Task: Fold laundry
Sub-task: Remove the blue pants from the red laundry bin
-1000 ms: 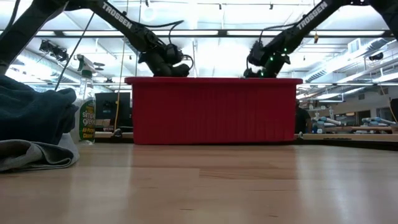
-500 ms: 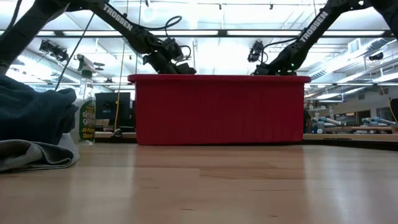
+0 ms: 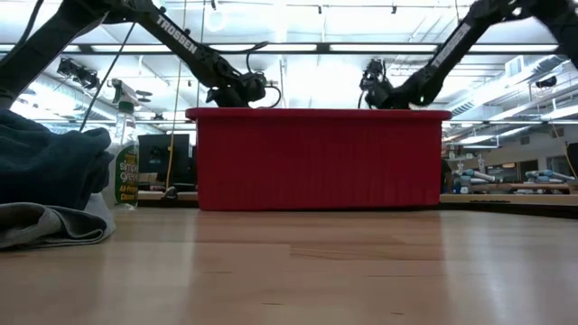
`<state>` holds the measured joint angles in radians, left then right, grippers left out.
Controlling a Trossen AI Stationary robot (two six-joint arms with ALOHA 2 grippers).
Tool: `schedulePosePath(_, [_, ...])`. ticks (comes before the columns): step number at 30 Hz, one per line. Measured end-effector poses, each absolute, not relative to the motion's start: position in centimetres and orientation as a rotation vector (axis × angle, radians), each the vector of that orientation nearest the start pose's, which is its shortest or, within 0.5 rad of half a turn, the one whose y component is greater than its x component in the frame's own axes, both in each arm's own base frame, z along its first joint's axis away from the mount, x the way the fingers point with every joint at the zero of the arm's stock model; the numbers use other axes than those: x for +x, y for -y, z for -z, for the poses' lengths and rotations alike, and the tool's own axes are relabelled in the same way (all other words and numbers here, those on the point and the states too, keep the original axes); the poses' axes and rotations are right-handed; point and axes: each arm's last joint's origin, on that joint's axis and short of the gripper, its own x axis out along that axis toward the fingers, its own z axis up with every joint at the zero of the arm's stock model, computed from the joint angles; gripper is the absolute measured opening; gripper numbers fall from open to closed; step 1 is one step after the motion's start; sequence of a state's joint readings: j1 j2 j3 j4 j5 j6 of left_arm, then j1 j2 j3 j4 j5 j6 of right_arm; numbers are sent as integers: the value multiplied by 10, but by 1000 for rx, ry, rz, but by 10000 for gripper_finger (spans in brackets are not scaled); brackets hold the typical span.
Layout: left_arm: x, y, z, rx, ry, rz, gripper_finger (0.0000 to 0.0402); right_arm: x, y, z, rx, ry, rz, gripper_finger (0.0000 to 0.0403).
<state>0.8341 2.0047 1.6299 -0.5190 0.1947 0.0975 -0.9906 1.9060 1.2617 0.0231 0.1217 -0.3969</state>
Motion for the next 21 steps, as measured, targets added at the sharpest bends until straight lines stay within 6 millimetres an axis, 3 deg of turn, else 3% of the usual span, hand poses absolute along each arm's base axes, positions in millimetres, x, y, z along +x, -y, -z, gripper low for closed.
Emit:
schedulePosePath(5, [301,-323,-234,-372,-814,-561,183,224,369,-165,-101,-950,923,181])
schedulePosePath(14, [301,-322,-234,-392,-820,-564,183,234,406,-165,-162,-951,1004,170])
schedulePosePath(18, [300,-321,-233,-400,-826,-565,183,233,418,-157,-103,-948,1024,128])
schedulePosePath(21, [300,-321,-233,-423,-829,-573,183,232,422,-155,-34,-946,1019,67])
